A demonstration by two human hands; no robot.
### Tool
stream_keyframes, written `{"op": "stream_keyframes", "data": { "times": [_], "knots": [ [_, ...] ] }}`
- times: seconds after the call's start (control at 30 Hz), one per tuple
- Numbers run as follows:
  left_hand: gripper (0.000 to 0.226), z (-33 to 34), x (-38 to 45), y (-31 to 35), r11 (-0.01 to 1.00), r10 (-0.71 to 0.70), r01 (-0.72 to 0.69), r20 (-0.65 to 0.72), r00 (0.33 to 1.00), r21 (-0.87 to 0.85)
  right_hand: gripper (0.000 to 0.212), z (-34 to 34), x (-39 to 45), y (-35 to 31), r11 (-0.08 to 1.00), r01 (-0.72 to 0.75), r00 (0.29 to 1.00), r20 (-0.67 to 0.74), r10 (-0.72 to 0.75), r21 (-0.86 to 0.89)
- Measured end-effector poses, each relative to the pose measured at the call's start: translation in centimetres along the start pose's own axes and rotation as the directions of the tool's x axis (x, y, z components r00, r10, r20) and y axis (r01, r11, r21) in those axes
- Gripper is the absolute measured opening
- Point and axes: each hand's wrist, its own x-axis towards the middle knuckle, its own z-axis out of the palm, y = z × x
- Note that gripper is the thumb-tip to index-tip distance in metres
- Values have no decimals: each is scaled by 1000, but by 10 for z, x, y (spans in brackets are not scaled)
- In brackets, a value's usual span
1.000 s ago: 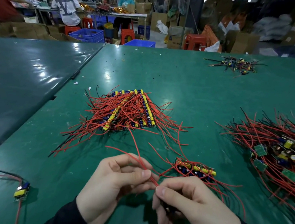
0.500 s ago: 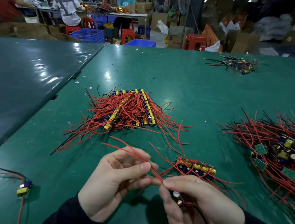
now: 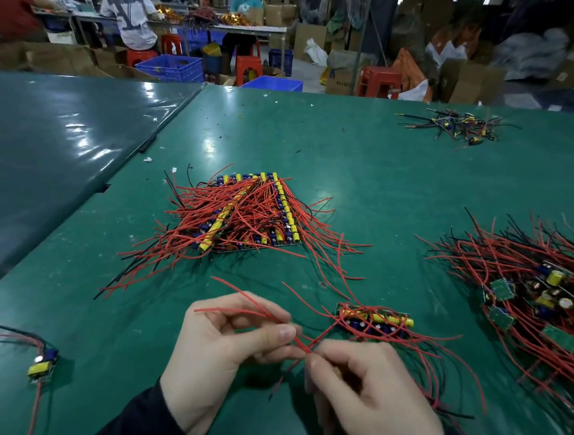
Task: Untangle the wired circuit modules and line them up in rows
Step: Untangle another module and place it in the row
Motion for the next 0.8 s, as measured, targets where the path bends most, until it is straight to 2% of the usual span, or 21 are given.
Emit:
{"op": "stream_keyframes", "data": {
  "times": [0.07,0.13,0.23,0.3,0.33,0.4,0.47,0.53,0.6,0.7,0.73,0.8],
  "knots": [
    [18,-1,1,0,998,-69,69,-23,997,-7,37,2,-4,1,937,127,990,-23,-142,-327],
    [17,-1,1,-1,992,-122,121,-37,992,-24,45,5,-3,-2,872,140,988,1,-158,-470],
    [22,-1,1,-2,991,-131,130,-30,991,-23,48,9,-3,-3,802,109,990,-10,-141,-587],
    [31,-2,1,-2,994,-113,113,-9,994,-9,36,10,-7,-4,750,121,990,21,-141,-650],
    [32,-1,0,-2,994,-105,105,-11,994,-9,31,9,-8,-5,712,112,986,-12,-167,-693],
    [25,0,0,-5,995,-91,91,-23,996,-36,28,8,-6,-5,630,70,975,-79,-205,-774],
    [22,0,0,-7,994,-92,91,-21,995,-56,29,8,-7,-2,607,67,980,-63,-191,-792],
    [31,-1,0,-6,993,-105,105,3,994,-43,33,7,-7,-2,693,81,993,-6,-122,-717],
    [30,-2,2,-4,995,-96,96,39,995,-4,33,5,-5,1,814,108,993,32,-110,-571],
    [31,-6,6,-1,998,-58,58,45,997,19,30,-1,0,-5,992,44,988,149,-26,-116],
    [34,-7,7,2,998,-66,65,53,996,12,30,-1,0,-7,996,-32,977,211,14,79],
    [51,-12,7,8,990,-134,138,102,986,-33,19,-3,0,-11,914,-160,949,314,38,374]
  ]
}}
